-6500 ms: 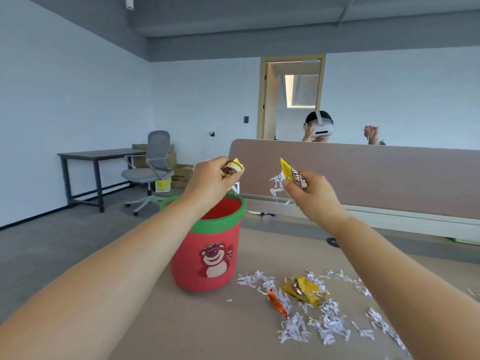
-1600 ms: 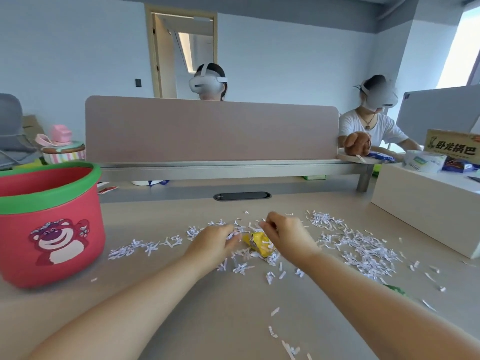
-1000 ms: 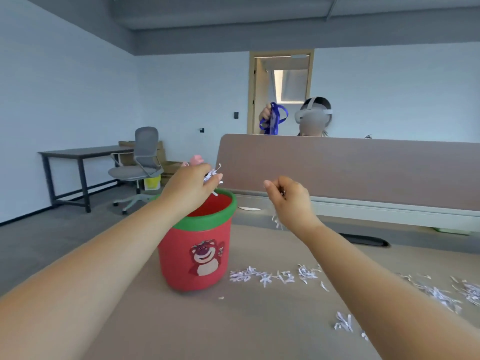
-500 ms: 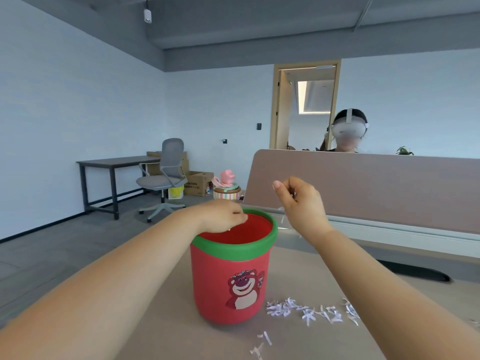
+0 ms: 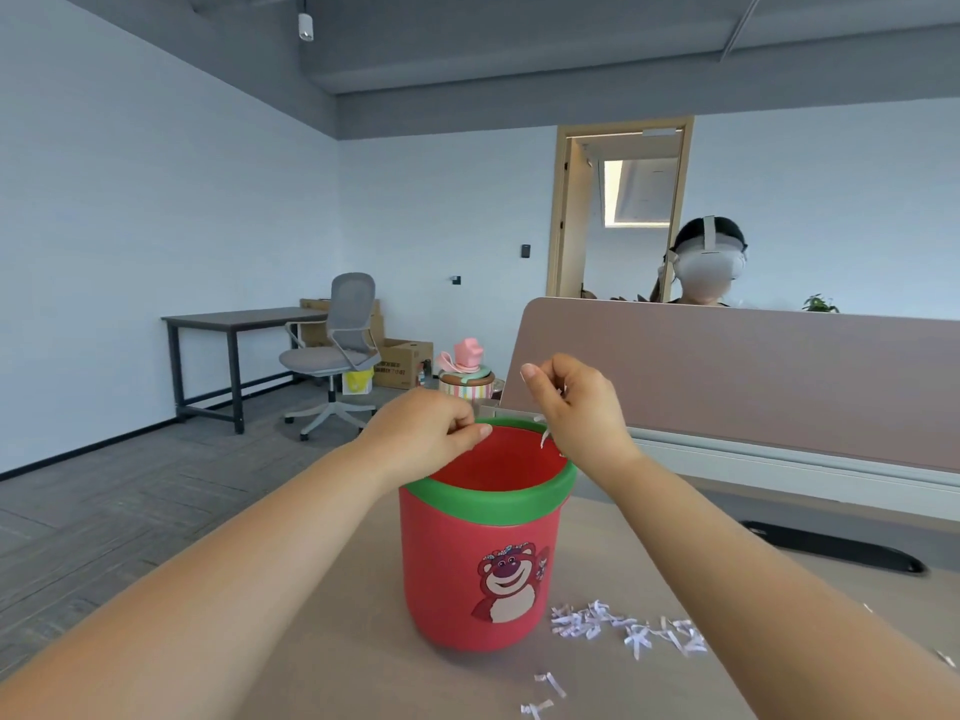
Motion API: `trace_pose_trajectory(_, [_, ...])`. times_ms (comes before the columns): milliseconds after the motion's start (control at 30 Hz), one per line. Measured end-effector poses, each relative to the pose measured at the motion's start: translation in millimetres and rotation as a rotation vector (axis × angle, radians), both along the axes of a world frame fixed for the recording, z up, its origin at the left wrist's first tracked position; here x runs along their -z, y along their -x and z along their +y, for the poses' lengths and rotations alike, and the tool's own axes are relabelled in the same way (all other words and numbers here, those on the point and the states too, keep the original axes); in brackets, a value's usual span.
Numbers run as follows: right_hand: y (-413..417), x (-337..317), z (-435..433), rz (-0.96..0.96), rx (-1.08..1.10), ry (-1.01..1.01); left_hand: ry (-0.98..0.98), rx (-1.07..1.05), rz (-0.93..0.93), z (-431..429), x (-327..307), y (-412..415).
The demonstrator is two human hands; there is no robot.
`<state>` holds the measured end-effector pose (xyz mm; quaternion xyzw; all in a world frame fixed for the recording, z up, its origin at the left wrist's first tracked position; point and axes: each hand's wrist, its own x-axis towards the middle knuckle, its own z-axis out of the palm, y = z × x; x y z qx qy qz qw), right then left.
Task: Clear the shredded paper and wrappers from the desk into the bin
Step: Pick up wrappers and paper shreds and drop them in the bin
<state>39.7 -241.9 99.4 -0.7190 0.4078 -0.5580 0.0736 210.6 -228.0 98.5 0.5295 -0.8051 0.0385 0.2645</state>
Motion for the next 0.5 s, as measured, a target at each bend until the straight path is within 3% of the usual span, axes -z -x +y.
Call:
trace_pose_trajectory(167, [-28.3, -1.8, -9.2, 0.037, -0.096, -0.041, 0.220, -0.097, 0.130, 14.4, 27.2, -22.1])
trace_pose_trajectory(500, [-32.3, 6.2, -16.5, 0.339, -0.154, -0.261, 0.331, -0.104, 0.180, 12.5, 50.7, -31.6])
